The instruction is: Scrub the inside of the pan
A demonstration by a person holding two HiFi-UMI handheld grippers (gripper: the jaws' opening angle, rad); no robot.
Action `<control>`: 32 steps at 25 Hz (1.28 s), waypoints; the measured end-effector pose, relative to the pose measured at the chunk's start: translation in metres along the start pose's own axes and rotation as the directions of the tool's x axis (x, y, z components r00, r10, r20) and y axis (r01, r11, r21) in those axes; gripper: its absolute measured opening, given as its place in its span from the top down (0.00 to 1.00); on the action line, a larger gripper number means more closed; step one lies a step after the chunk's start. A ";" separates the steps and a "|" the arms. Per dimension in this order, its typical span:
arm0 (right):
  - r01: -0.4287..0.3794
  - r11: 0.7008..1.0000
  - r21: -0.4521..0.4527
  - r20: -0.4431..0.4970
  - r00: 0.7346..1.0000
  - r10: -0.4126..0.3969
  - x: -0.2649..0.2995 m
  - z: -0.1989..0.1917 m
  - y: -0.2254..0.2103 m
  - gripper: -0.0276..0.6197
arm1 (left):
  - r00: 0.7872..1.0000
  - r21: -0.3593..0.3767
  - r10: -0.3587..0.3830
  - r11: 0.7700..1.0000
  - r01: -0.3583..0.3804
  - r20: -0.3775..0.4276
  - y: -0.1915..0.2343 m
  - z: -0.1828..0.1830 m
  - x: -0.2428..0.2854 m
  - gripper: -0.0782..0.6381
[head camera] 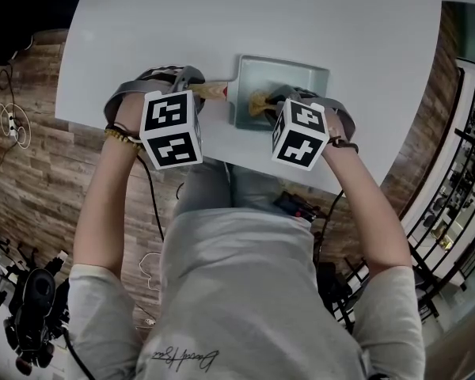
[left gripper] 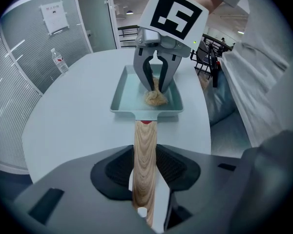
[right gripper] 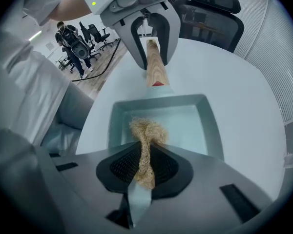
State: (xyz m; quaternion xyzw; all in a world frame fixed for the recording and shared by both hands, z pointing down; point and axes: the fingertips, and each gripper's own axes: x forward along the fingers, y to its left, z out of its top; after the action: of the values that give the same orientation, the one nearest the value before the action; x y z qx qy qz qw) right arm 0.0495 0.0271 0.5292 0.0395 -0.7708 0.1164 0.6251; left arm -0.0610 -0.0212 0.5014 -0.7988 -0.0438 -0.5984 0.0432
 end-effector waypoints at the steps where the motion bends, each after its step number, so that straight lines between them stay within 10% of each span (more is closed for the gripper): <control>1: -0.009 1.000 -0.003 -0.002 1.000 0.009 0.000 0.000 0.003 0.85 | 1.000 -0.001 0.000 1.000 0.000 -0.002 0.000 -0.001 0.000 0.68; 32: 0.054 0.998 0.032 0.003 0.999 -0.054 -0.007 -0.001 -0.066 0.85 | 0.999 -0.002 -0.035 0.999 0.035 0.003 -0.003 0.001 -0.001 0.68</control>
State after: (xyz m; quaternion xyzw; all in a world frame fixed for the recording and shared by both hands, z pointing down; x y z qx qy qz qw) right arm 0.0655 -0.0372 0.5308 0.0705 -0.7686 0.1119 0.6259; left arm -0.0607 -0.0177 0.5002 -0.7988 -0.0574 -0.5980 0.0317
